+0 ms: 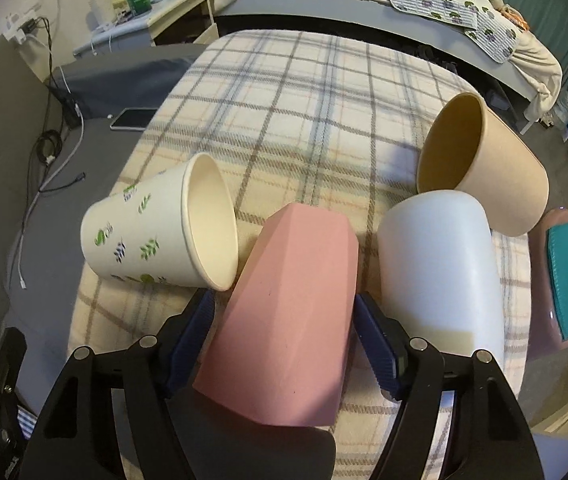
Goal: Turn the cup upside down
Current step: 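Lift the pink hexagonal cup off the table with the right gripper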
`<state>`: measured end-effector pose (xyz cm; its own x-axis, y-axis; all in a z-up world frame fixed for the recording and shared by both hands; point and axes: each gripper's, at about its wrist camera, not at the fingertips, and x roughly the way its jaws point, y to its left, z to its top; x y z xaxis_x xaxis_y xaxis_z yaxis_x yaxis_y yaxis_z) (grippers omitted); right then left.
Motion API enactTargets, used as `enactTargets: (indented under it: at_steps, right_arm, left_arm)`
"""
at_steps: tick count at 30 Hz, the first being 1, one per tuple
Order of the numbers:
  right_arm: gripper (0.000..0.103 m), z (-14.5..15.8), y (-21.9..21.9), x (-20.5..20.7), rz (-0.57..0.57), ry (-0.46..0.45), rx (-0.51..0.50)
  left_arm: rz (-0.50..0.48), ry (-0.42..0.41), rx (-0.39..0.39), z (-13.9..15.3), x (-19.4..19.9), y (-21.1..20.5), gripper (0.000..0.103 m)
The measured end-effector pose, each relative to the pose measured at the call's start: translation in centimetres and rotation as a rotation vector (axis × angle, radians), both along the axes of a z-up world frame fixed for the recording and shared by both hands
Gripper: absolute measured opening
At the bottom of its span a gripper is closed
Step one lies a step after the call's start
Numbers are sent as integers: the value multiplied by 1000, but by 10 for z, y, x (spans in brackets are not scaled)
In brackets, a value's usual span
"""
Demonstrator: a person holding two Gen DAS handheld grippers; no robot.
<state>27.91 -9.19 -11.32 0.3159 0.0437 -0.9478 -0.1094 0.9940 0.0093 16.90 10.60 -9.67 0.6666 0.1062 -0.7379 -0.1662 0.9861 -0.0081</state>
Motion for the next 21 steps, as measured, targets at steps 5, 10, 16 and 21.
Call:
enactTargets:
  at_steps: [5, 10, 16, 21]
  right_arm:
    - [63, 7, -1, -2, 8, -47, -32]
    - [62, 36, -4, -11, 12, -151, -62]
    - [61, 83, -11, -35, 19, -237, -41]
    - [61, 112, -22, -85, 21, -276, -26]
  left_arm:
    - [-2, -4, 10, 5, -3, -2, 103]
    - [-2, -21, 19, 17, -9, -6, 103]
    - [-11, -55, 26, 42, -23, -17, 103]
    - [-30, -89, 21, 64, -44, -33, 103]
